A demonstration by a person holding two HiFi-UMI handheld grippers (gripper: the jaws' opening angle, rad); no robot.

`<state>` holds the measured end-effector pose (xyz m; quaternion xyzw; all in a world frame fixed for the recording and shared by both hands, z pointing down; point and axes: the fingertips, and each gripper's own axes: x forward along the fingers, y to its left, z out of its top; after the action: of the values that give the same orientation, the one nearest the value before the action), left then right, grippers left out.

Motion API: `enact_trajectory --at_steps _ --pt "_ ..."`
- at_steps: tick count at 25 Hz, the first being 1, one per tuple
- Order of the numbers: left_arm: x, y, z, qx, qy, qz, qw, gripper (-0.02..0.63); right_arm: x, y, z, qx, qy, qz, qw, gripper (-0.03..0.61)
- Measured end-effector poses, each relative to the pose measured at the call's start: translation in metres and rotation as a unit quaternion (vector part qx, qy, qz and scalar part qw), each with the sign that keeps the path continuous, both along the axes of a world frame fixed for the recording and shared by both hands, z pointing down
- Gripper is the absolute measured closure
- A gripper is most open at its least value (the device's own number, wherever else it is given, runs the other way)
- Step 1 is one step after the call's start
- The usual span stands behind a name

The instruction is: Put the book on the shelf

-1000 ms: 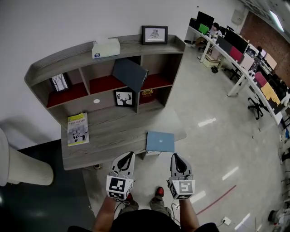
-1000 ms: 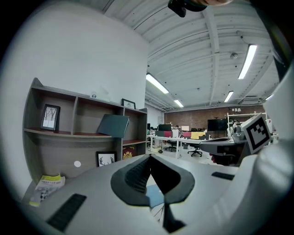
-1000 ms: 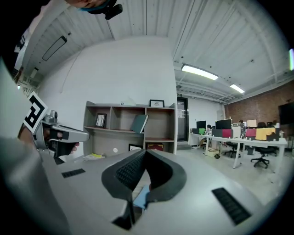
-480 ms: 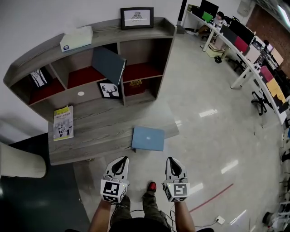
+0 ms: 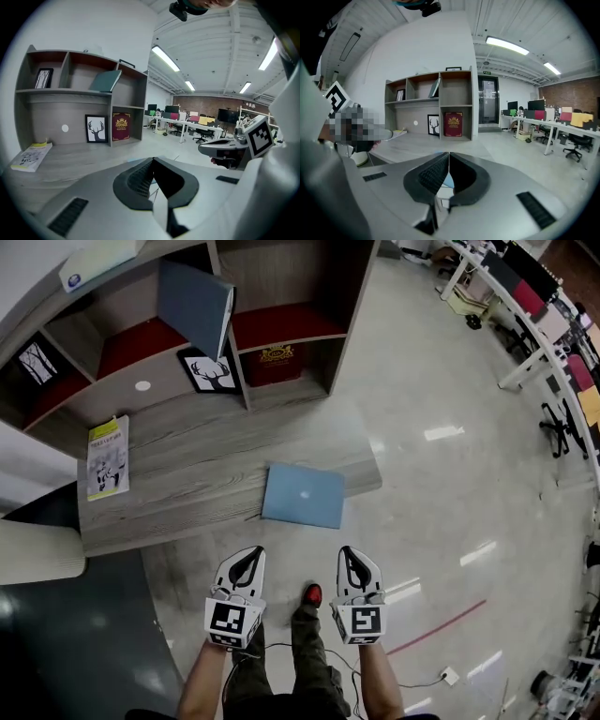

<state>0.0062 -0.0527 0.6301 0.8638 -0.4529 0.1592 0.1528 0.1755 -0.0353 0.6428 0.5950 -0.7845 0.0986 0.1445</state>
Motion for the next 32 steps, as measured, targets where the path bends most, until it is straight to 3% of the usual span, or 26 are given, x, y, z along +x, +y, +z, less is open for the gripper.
enact_trajectory --at_steps 14,23,27,32 --pt "0.015 -0.010 0.089 -0.048 -0.012 0.000 0.9988 0.607 0.007 -0.016 0.092 -0.038 0.013 -0.014 0.999 0.548" --pt "0.019 -0.010 0.099 -0.060 -0.008 -0.003 0.9981 0.607 0.008 -0.029 0.119 -0.048 0.139 -0.070 0.987 0.542" --pt "0.016 -0.012 0.100 -0.064 -0.006 -0.004 0.9979 0.607 0.006 -0.034 0.132 -0.058 0.187 -0.093 0.976 0.419" --pt "0.009 -0.014 0.105 -0.070 -0.011 -0.009 0.9975 0.607 0.008 -0.041 0.158 -0.055 0.246 -0.110 0.961 0.366"
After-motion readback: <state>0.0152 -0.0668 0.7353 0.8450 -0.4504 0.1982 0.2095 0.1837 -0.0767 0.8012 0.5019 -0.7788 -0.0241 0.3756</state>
